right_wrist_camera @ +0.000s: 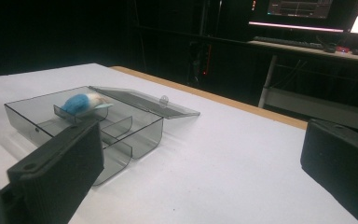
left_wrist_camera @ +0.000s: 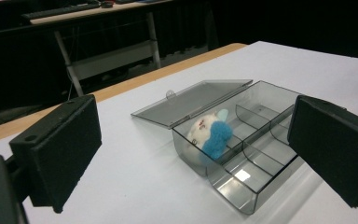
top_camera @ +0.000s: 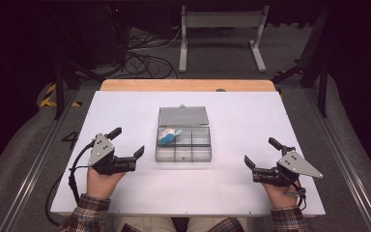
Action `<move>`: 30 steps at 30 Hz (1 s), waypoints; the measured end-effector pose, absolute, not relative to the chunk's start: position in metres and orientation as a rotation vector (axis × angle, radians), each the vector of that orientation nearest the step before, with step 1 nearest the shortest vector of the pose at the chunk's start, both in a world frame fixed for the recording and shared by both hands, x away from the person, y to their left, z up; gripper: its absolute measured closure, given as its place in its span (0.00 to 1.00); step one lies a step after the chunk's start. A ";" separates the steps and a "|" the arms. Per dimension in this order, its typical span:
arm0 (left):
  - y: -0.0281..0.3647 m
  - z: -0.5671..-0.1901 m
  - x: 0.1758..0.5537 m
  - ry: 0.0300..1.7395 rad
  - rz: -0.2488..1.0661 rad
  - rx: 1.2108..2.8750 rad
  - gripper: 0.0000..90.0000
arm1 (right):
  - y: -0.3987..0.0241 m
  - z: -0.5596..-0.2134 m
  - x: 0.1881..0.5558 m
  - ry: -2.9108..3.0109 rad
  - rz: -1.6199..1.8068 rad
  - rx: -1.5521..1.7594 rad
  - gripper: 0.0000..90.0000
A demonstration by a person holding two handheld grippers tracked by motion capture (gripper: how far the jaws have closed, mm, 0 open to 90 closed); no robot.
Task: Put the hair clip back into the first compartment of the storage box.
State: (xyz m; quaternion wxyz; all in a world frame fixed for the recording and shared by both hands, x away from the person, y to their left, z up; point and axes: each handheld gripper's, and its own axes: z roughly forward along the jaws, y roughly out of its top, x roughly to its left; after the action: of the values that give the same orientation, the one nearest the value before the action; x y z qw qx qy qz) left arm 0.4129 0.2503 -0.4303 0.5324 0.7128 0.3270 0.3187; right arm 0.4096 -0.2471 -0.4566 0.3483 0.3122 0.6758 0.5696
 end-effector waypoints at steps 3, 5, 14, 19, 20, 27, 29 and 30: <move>0.254 -0.432 0.411 0.775 0.767 1.690 0.03 | -0.247 -0.457 0.410 1.752 1.477 0.809 0.00; 0.257 -0.432 0.409 0.770 0.777 1.682 0.03 | -0.247 -0.457 0.410 1.752 1.477 0.808 0.00; 0.273 -0.435 0.402 0.762 0.782 1.660 0.03 | -0.246 -0.457 0.410 1.760 1.464 0.809 0.00; 0.283 -0.441 0.399 0.770 0.771 1.644 0.03 | -0.247 -0.458 0.411 1.755 1.478 0.819 0.00; 0.285 -0.442 0.398 0.774 0.768 1.643 0.03 | -0.247 -0.458 0.411 1.753 1.482 0.820 0.00; 0.294 -0.448 0.393 0.788 0.761 1.627 0.03 | -0.247 -0.458 0.411 1.750 1.484 0.821 0.00; 0.295 -0.448 0.392 0.780 0.770 1.634 0.03 | -0.247 -0.458 0.411 1.751 1.479 0.824 0.00; 0.296 -0.449 0.391 0.777 0.771 1.633 0.03 | -0.247 -0.458 0.411 1.752 1.478 0.823 0.00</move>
State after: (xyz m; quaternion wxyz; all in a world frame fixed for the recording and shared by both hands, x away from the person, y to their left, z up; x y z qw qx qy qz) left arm 0.3912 0.2958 -0.4487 0.5547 0.6912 0.3288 0.3262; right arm 0.4109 -0.2469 -0.4581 0.3459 0.3172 0.6750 0.5694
